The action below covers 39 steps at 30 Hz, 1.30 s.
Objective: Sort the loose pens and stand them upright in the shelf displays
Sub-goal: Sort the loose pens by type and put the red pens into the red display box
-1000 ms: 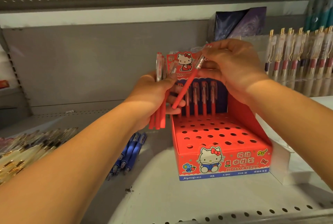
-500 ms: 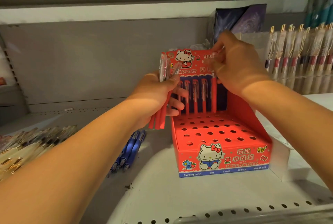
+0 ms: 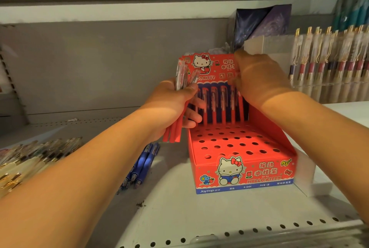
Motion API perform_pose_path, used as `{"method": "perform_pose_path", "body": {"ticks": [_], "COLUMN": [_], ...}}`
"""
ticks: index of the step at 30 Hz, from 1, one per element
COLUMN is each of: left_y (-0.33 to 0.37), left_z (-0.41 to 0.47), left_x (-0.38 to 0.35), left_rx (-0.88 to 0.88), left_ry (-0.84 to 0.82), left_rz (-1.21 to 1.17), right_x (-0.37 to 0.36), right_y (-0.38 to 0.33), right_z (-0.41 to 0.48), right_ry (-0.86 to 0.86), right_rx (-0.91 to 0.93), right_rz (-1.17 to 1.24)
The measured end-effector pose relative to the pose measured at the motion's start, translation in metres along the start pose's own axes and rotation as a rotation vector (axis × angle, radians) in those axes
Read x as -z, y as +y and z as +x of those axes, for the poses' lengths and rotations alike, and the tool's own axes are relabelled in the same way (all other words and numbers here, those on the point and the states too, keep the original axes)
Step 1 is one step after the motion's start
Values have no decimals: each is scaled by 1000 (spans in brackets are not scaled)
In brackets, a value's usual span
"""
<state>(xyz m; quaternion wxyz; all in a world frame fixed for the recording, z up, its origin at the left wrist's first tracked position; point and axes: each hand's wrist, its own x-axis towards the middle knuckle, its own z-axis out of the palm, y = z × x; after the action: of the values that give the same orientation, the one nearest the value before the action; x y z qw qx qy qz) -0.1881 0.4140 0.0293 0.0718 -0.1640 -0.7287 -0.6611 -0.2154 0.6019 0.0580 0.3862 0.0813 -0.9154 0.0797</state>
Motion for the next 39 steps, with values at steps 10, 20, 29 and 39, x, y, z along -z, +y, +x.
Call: {"method": "perform_pose_path", "body": {"ticks": [10,20,29,39], "left_y": [-2,1,7,8], "left_z": [1,-1,-6,-7], "left_x": [0,0,-2,-2], "left_rx": [-2,-26,-62,-95], "left_ry": [29,13,-41,-42], "left_rz": [-28,-14,-50,-79], "right_x": [7,11,10,9], "right_y": [1,-1,-6,-13], "right_z": [6,2,-7,-2], "right_ry": [-137,-116,-145,7], "right_rx": [-47,-65,-40,-66], "right_rz": [-112,-202,-524,665]}}
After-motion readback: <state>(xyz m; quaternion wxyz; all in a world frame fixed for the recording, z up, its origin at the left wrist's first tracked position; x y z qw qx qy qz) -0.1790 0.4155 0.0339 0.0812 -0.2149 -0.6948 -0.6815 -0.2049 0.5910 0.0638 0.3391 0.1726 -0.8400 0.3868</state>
